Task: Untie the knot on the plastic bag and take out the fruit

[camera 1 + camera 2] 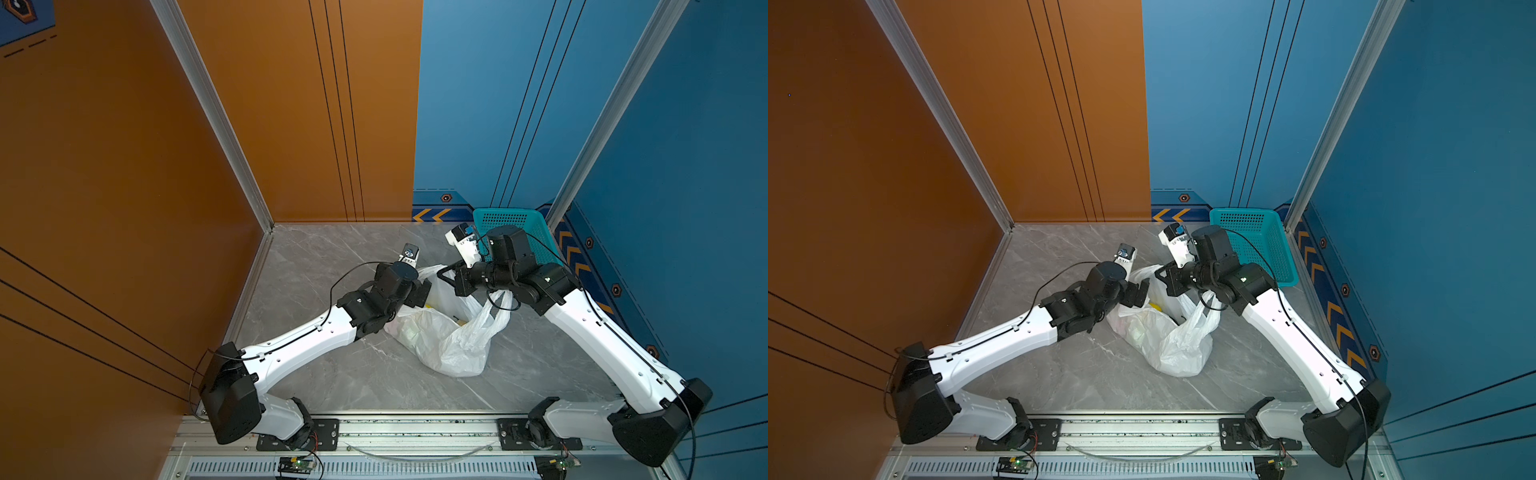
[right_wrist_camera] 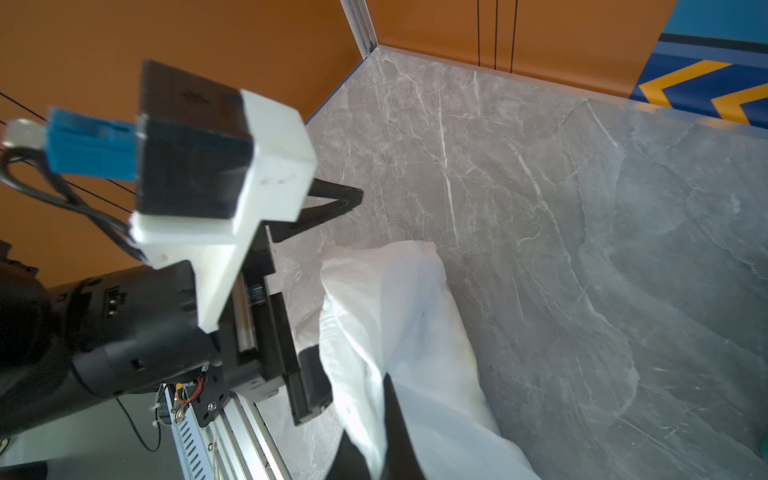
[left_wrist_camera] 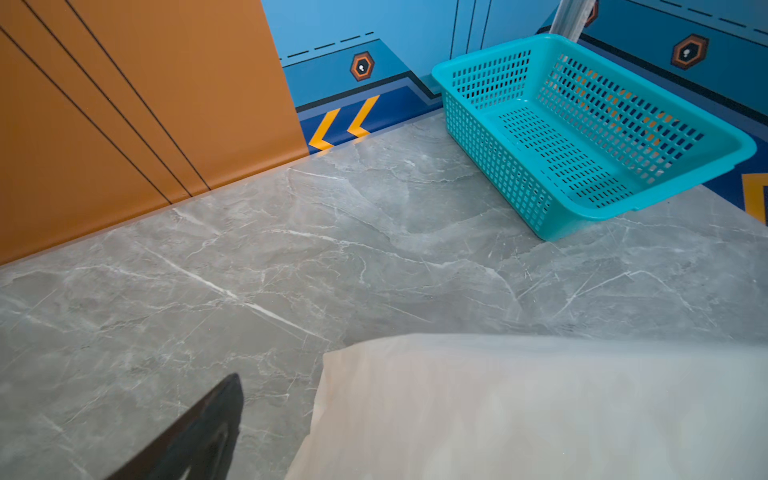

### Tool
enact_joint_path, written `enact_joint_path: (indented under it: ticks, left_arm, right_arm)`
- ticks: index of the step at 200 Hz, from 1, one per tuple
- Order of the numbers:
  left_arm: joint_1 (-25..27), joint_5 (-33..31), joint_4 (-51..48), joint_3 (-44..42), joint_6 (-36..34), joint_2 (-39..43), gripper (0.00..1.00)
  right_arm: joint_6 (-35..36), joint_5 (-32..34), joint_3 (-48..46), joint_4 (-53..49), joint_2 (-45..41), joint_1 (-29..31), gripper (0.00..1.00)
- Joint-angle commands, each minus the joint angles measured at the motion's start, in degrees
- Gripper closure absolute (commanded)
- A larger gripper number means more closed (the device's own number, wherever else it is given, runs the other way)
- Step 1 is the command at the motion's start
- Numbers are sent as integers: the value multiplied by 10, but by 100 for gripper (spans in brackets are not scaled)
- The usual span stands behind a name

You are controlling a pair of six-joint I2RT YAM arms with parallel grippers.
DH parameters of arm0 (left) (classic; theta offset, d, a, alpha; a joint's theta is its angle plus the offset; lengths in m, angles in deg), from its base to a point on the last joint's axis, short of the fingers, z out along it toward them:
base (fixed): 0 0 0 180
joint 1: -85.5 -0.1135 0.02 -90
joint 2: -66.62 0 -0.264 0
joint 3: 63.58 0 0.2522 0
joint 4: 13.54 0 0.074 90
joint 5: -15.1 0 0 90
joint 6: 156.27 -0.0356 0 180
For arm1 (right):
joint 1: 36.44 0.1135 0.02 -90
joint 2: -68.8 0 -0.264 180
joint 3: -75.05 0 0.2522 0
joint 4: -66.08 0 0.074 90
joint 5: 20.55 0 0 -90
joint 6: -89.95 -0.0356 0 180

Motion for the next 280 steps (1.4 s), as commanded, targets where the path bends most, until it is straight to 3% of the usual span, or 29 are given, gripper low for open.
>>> enact_joint_path:
  ticks: [1,14,26,56,97,126,165,199,217,251,280]
  left_arm:
    - [1,14,8,17,-23,-22,2]
    - [-7,7,5,18,-22,-29,0]
    - [-18,-6,-30,21,-12,-32,13]
    - [-36,-34,-80,17,5,-11,55]
    - [-42,-56,-167,33,12,13,76]
    - [-43,-44,-248,65,29,16,99]
    - [-47,65,-331,118,67,6,100]
    - [-47,112,-364,154,92,-19,100]
    - [-50,122,-364,162,99,-22,100]
    - [-52,134,-366,172,101,-22,100]
    - [-52,138,-366,170,107,-18,100]
  right_arm:
    - [-3,-17,11,16,-10,2,100]
    - [-3,-17,7,15,-13,0,100]
    - [-2,-17,5,16,-15,-1,100]
    - [2,-17,-7,16,-15,-13,100]
    - [14,-13,-15,14,-3,-27,100]
    - [24,23,-14,5,16,-32,100]
    - [35,69,22,-47,47,-38,100]
    - [30,81,82,-119,24,-37,51]
    - [21,87,115,-161,10,-31,35]
    - [-3,84,157,-218,-9,6,19]
    - [-32,74,149,-222,-13,57,18]
